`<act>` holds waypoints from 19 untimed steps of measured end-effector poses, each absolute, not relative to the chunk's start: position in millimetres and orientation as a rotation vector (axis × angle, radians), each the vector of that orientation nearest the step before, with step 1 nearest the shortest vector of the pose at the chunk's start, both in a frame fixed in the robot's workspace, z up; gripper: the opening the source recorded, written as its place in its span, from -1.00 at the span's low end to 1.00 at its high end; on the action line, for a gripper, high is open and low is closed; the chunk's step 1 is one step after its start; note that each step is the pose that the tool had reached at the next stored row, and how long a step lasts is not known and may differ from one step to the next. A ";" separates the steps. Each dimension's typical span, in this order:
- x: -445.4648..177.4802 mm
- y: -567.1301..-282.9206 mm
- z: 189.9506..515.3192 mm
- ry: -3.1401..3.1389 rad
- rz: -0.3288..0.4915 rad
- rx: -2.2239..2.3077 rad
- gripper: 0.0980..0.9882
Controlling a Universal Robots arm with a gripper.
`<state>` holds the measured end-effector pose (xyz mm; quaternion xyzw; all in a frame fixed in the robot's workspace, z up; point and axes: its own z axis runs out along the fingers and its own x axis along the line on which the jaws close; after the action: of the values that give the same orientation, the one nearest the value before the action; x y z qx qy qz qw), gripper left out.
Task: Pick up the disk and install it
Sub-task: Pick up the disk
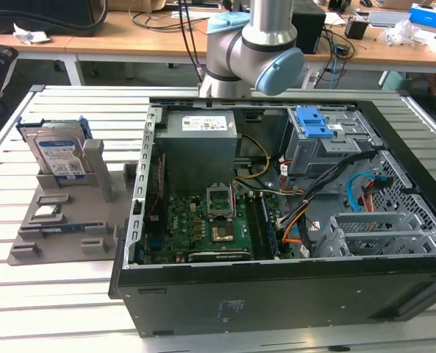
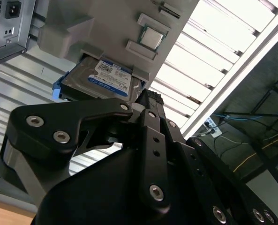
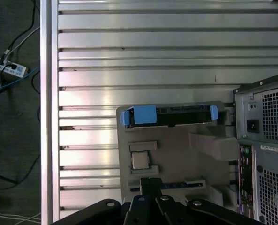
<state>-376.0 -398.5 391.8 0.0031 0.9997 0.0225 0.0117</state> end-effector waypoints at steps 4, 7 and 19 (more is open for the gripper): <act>-376.0 -398.5 391.8 3.118 0.071 -0.050 -0.98; -376.0 -398.5 391.8 3.118 0.071 -0.088 -0.98; -376.0 -398.5 391.8 3.109 0.073 -0.276 -0.98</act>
<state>-376.0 -398.5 391.8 -0.0883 0.9958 0.0234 0.0096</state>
